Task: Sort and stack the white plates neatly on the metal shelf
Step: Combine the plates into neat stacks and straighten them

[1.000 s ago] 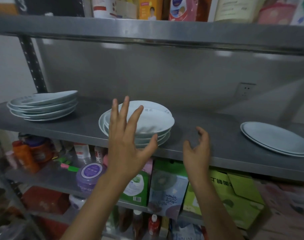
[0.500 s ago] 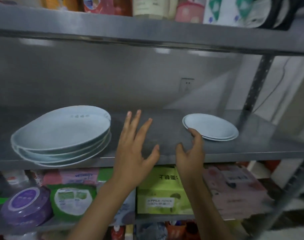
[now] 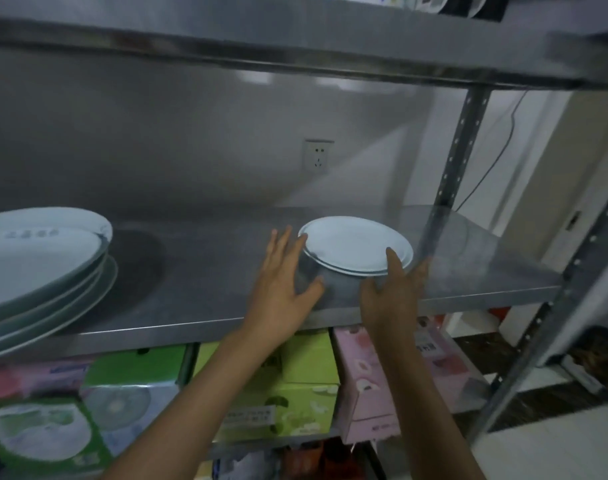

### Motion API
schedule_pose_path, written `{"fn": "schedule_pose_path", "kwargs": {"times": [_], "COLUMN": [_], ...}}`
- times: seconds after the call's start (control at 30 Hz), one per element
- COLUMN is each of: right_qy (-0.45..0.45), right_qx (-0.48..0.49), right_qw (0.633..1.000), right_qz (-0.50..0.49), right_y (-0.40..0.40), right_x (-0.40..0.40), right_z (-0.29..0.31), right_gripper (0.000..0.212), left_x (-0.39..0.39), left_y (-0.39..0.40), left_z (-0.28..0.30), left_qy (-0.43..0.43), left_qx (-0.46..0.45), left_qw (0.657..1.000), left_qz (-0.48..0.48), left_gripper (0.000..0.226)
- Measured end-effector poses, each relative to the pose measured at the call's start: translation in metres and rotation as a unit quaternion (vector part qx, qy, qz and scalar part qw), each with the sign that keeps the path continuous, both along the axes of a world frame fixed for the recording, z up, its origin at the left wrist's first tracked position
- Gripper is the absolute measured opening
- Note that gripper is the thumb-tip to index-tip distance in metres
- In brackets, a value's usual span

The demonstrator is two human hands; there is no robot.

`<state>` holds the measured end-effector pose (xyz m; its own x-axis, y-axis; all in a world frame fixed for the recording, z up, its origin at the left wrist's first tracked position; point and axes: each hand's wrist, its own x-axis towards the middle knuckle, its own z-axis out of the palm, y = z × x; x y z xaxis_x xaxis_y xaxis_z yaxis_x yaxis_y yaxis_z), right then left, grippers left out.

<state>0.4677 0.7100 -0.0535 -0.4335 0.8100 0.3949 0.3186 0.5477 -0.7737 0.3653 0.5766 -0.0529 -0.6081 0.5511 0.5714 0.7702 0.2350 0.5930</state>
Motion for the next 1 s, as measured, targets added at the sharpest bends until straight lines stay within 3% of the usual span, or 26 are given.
{"fn": "schedule_pose_path", "kwargs": {"times": [0.23,0.53,1.0], "right_qy": [-0.094,0.010,0.165], "right_qx": [0.021,-0.002,0.061], "right_qw": [0.995,0.999,0.982], "right_qz": [0.033,0.053,0.071], "right_y": [0.023,0.032,-0.013], "right_x": [-0.005,-0.002,0.035], "right_z": [-0.004,-0.011,0.000], "right_gripper": [0.047,0.021,0.012], "left_x": [-0.001,0.009,0.020], "left_y": [0.031,0.025,0.008], "left_z": [-0.006,-0.009,-0.002], "left_qy": [-0.008,0.079,-0.116], "left_qx": [-0.048,-0.090,0.067], "left_qw": [0.999,0.992,0.990], "left_qz": [0.010,0.038,-0.033], "left_gripper": [0.075,0.078,0.063]}}
